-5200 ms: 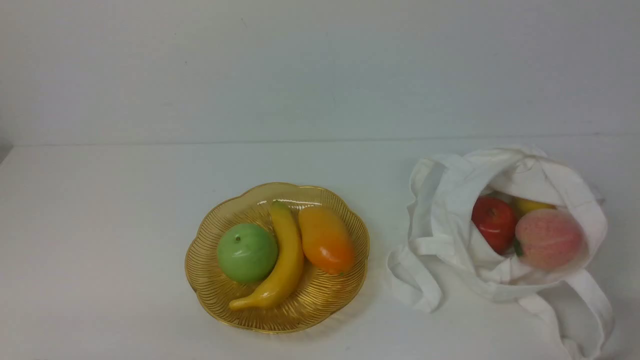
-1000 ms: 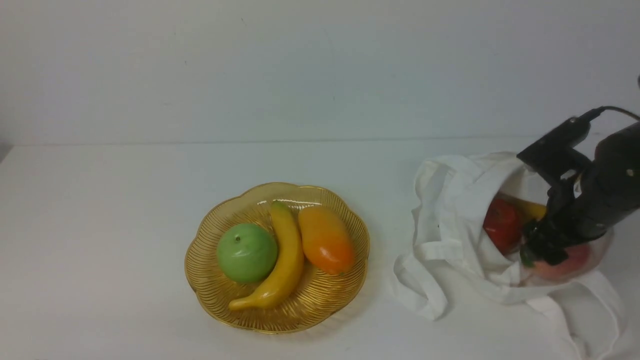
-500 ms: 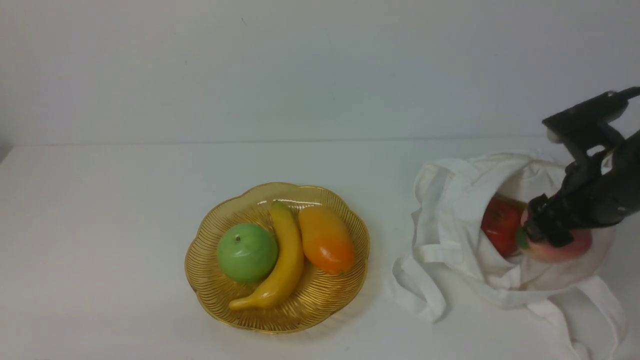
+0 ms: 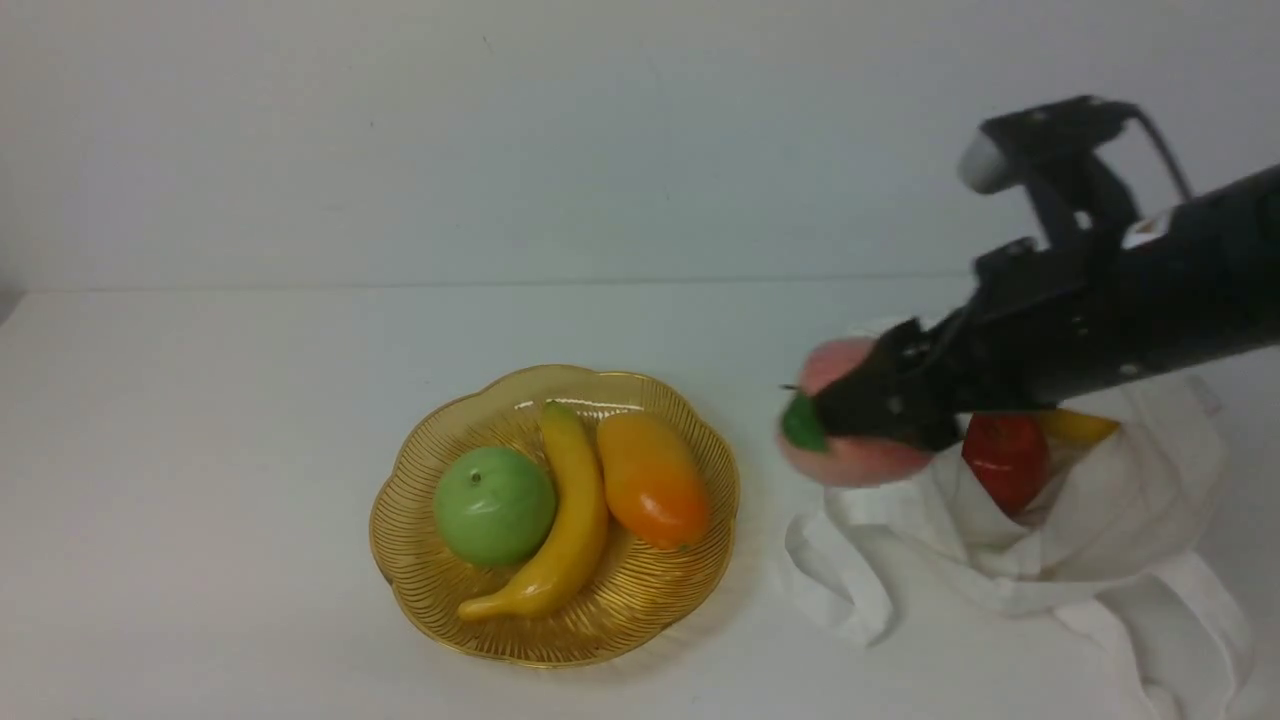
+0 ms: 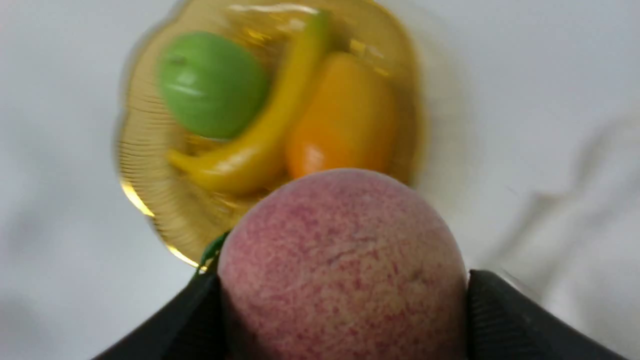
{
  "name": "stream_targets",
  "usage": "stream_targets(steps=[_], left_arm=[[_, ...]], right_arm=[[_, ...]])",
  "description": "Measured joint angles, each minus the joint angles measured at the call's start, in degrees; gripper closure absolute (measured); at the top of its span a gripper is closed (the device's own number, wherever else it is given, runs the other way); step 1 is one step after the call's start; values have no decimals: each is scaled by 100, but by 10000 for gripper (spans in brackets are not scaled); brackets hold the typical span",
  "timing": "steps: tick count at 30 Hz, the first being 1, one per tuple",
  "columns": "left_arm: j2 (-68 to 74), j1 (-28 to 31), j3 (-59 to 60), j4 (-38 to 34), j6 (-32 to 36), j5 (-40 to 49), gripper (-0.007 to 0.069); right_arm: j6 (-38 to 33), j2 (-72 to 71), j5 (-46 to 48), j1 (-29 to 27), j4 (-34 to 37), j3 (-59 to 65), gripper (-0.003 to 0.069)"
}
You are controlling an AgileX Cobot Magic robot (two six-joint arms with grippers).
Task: Take the fruit out of the cloth bag on the white table and place them on a plate.
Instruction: 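Place the peach onto the plate with the right gripper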
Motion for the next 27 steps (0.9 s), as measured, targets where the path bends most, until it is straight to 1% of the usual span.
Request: stream_targets(steps=[1, 3, 4, 7, 12, 16, 21, 22, 23, 24, 25, 26, 27], left_arm=[[0, 0, 0, 0, 0, 0, 632], [0, 0, 0, 0, 0, 0, 632], [0, 0, 0, 0, 0, 0, 632], [0, 0, 0, 0, 0, 0, 632], [0, 0, 0, 0, 0, 0, 632], [0, 0, 0, 0, 0, 0, 632], [0, 0, 0, 0, 0, 0, 632], [0, 0, 0, 0, 0, 0, 632], [0, 0, 0, 0, 0, 0, 632], [0, 0, 0, 0, 0, 0, 632], [0, 0, 0, 0, 0, 0, 632], [0, 0, 0, 0, 0, 0, 632], [0, 0, 0, 0, 0, 0, 632]], right_arm=[[-242, 151, -175, 208, 271, -17, 106], [-467, 459, -530, 568, 526, -46, 106], [-499, 535, -566, 600, 557, -47, 106], [-613, 1196, -1062, 1075, 672, -162, 106], [-640, 2111, -1525, 1469, 713, -529, 106], [-640, 2547, -1551, 1508, 715, -664, 106], [-640, 2632, -1591, 1508, 601, -670, 102], [-640, 2632, -1616, 1508, 572, -683, 79], [-640, 2632, -1622, 1508, 562, -683, 71], [-640, 2632, -1622, 1508, 507, -690, 34], [-640, 2632, -1622, 1508, 494, -690, 29], [-613, 2632, -1622, 1508, 468, -694, -4], [-587, 2620, -1622, 1508, 444, -694, -17]])
